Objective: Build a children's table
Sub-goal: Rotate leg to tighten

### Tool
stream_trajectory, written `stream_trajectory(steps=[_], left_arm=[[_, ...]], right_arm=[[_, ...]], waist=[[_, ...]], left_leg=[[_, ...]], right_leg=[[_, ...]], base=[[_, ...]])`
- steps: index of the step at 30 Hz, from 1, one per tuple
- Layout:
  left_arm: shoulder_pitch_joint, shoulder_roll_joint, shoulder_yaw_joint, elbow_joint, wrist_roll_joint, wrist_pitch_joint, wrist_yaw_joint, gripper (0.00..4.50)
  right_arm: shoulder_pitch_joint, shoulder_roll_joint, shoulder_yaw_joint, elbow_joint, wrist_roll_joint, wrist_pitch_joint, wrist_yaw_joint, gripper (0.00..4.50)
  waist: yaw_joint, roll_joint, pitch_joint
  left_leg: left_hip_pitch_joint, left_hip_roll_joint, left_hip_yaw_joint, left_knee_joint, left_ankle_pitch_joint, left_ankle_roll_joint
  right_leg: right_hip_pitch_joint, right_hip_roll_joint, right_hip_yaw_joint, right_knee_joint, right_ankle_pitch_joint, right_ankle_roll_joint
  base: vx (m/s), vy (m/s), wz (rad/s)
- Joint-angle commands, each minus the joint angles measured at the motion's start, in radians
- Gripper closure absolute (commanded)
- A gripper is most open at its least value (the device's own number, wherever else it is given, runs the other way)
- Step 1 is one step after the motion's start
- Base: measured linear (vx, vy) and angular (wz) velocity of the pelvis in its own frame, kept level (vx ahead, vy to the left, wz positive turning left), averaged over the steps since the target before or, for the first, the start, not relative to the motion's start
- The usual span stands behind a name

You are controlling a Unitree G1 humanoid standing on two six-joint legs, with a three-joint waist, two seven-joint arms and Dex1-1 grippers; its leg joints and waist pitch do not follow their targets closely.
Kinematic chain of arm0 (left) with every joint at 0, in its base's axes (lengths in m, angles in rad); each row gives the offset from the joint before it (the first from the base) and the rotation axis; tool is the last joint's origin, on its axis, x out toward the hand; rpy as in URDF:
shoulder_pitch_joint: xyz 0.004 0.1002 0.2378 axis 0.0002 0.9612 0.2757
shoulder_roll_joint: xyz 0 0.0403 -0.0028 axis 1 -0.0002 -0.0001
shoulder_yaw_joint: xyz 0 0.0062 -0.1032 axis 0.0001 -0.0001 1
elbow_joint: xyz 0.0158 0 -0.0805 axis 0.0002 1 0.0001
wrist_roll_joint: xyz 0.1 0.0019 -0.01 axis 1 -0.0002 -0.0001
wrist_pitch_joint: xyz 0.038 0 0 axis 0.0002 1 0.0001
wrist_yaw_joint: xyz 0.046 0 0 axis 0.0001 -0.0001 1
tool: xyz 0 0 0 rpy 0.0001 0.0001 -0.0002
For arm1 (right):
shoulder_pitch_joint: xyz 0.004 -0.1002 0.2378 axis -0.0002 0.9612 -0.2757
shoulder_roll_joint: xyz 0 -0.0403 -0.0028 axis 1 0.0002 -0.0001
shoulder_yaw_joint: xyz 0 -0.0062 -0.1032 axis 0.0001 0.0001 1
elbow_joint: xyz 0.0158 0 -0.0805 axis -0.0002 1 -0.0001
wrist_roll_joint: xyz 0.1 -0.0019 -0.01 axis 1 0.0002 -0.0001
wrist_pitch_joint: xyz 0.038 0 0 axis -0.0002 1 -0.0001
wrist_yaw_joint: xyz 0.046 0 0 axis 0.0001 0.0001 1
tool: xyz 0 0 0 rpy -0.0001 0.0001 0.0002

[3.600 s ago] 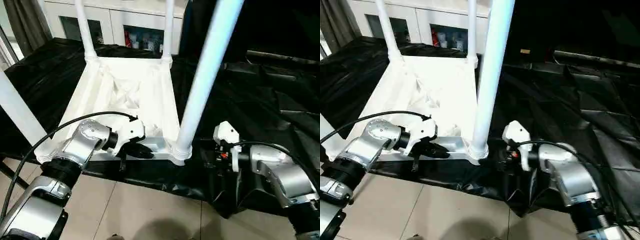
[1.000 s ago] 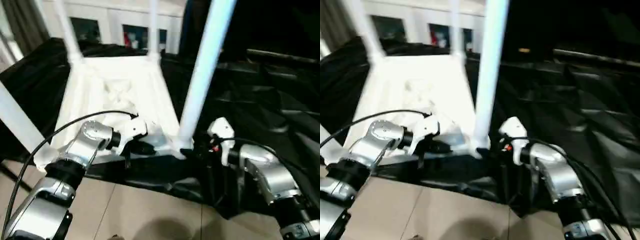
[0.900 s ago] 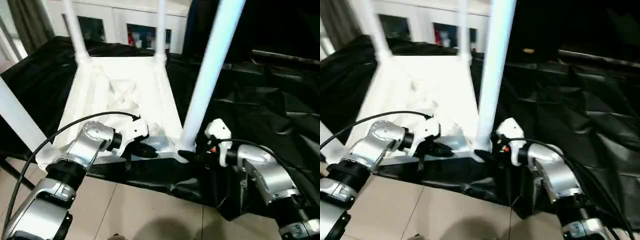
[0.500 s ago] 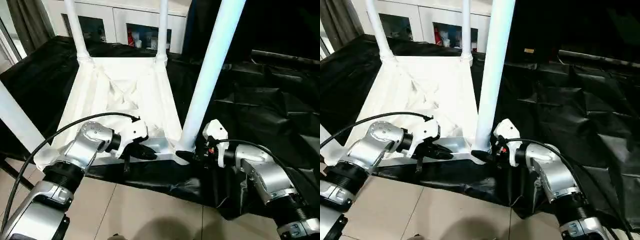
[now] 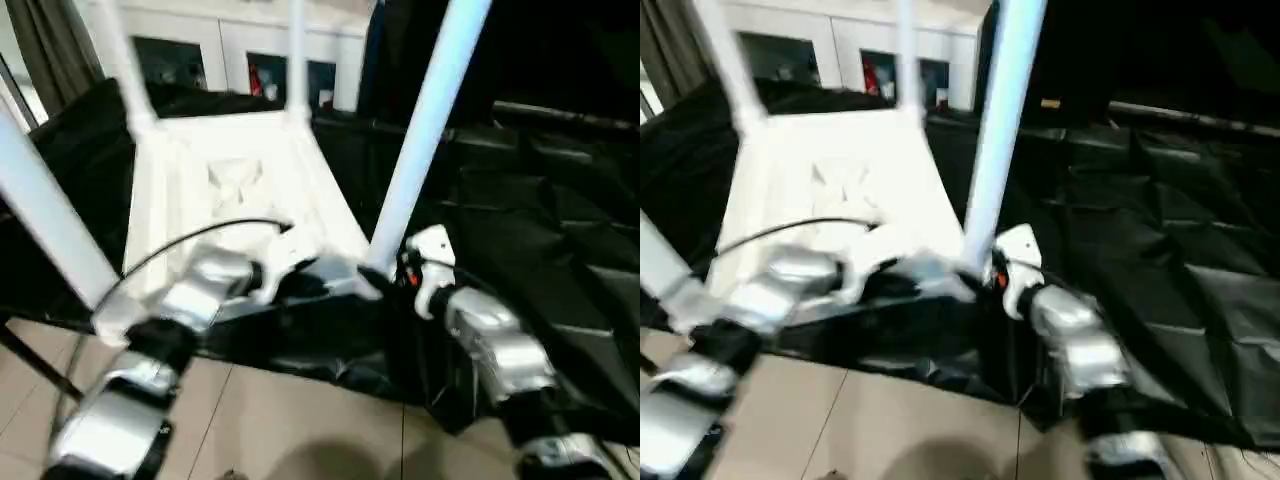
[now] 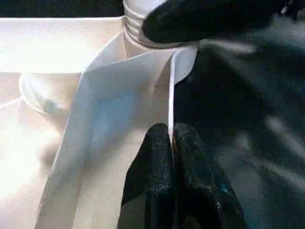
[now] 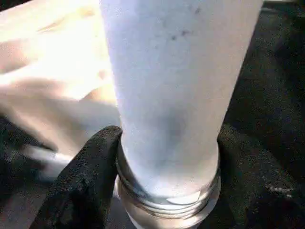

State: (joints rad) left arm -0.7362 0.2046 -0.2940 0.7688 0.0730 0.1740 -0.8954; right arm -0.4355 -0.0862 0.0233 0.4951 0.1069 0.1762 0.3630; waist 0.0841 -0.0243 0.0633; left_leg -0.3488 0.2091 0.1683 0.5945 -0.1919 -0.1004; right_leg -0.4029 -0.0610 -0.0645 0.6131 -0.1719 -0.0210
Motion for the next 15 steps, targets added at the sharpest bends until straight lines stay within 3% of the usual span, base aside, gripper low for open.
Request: stream_trajectory(steps=[1,4,8,9,11,15], left_arm=[[-0.03,-0.053,0.004,0.048,0.017,0.017,0.122,4.5],[-0.043,-0.084,-0.003,0.079,0.032,-0.015,0.157,4.5],[-0.046,-0.078,-0.007,0.091,0.038,-0.05,0.133,4.5],[-0.045,-0.075,-0.006,0.09,0.038,-0.051,0.13,4.5],[-0.038,-0.042,-0.003,0.082,0.039,-0.065,0.097,4.5],[-0.024,0.014,-0.005,0.057,0.033,-0.098,0.02,4.5]], right_arm=[[-0.007,0.062,0.024,0.067,-0.017,0.006,-0.092,1.78],[-0.038,0.097,0.052,0.108,-0.043,-0.039,-0.104,1.78],[-0.051,0.116,0.034,0.108,-0.019,-0.075,-0.066,1.78],[-0.051,0.115,0.034,0.107,-0.019,-0.079,-0.063,1.22],[-0.059,0.09,0.029,0.095,-0.015,-0.106,-0.023,1.08],[-0.07,0.008,0.024,0.042,0.02,-0.079,0.099,0.64]], waist=[[-0.004,0.004,-0.066],[-0.004,0.005,-0.066],[-0.002,0.003,-0.068],[-0.001,0.003,-0.068],[-0.002,0.008,-0.069],[-0.008,0.007,-0.07]], left_leg=[[0.007,0.012,-0.001,-0.074,-0.216,-0.011],[0.002,0.011,-0.003,-0.075,-0.217,0.0],[0.002,0.013,-0.003,-0.076,-0.22,0.012],[0.001,0.013,-0.003,-0.076,-0.222,0.013],[0.0,0.014,-0.003,-0.077,-0.217,0.015],[-0.003,0.013,-0.002,-0.075,-0.201,0.025]], right_leg=[[0.041,-0.076,0.045,-0.098,-0.417,-0.131],[0.044,-0.074,0.045,-0.098,-0.39,-0.128],[0.045,-0.075,0.046,-0.095,-0.358,-0.134],[0.047,-0.076,0.047,-0.094,-0.357,-0.135],[0.049,-0.076,0.047,-0.091,-0.337,-0.143],[0.053,-0.074,0.047,-0.087,-0.296,-0.158]], base=[[0.0,0.0,0.0],[0.0,0.0,0.0],[0.0,0.0,0.0],[0.0,0.0,0.0],[0.0,0.0,0.0],[0.0,0.0,0.0]])
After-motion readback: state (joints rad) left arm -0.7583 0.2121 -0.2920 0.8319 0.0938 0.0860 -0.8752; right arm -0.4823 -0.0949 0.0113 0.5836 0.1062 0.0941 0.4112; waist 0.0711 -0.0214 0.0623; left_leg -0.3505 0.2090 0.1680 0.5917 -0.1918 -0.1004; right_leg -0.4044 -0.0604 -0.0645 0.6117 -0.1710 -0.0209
